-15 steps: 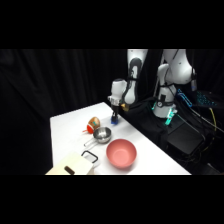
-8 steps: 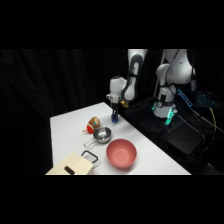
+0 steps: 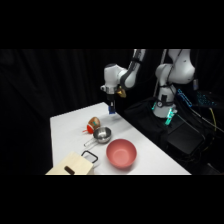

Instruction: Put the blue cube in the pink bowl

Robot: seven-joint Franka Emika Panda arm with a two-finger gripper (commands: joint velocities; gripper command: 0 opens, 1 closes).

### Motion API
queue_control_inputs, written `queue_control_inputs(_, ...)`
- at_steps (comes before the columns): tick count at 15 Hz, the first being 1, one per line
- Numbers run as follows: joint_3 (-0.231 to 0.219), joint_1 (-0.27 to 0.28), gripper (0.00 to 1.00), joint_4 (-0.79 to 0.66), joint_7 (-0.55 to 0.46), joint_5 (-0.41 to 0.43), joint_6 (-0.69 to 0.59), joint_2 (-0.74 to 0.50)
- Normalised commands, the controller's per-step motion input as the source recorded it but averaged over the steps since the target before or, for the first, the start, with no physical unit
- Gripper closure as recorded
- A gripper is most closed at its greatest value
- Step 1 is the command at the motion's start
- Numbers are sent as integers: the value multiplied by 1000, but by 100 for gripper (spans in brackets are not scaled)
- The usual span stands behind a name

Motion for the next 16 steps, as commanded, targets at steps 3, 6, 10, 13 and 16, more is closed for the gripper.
queue_control_inputs(3, 284, -221, 80, 81, -9, -201, -543, -525)
queue_control_inputs(6, 303, -146, 80, 58, -140, -14, -453, -429)
queue_control_inputs(10, 292, -17, 80, 19, -177, 85, -314, -316)
queue_control_inputs(13, 255, 105, 80, 31, -167, 151, -152, -178)
queue_control_inputs(16, 221, 160, 80, 110, -162, 180, -62, -16)
